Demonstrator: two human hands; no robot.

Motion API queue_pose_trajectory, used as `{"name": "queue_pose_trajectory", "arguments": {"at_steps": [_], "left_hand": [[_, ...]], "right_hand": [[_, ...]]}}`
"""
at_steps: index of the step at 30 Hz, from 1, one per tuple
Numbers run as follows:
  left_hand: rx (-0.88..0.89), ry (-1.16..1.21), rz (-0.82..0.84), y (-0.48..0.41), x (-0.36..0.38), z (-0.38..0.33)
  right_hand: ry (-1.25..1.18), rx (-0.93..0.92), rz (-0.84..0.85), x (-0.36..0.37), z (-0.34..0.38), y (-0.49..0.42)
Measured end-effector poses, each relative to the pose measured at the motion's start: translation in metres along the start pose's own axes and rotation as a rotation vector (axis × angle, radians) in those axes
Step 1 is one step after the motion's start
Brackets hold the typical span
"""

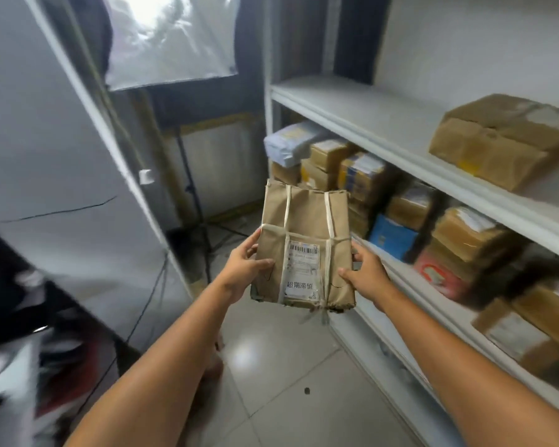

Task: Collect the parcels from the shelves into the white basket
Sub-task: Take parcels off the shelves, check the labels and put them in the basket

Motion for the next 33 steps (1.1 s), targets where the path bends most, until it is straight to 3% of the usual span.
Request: {"name": "queue_pose_trajectory", "arguments": {"at_steps": [6,13,26,33], "left_hand": [[0.091,-0.072,-0.335,0.045,-0.067,-0.009],[0.135,-0.148,-0.779,0.159,-0.065,0.006],[-0.052,-0.096,-1.484,0.457,-0.01,0.087],[-0.117,0.042,-1.715,0.596,-0.011,0.135]], "right_hand": [[-0.034,-0.211,0.271,0.077,0.043,-0.025],[0.008,-0.384,0.659,0.126,0.065,0.002],[0.255,-0.563,1.276,0.231,0.042,0.221],[0.366,-0.726,1.51,0.312,0.032,0.361]]}}
Point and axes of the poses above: each hand's wrist, its own y-axis away from the middle knuckle, its own x-axis out of the palm, z = x × y, the point moved 9 cm from there along -y, towards the middle knuckle, and after that the axes turned 5 degrees about x, right-handed, at the moved point
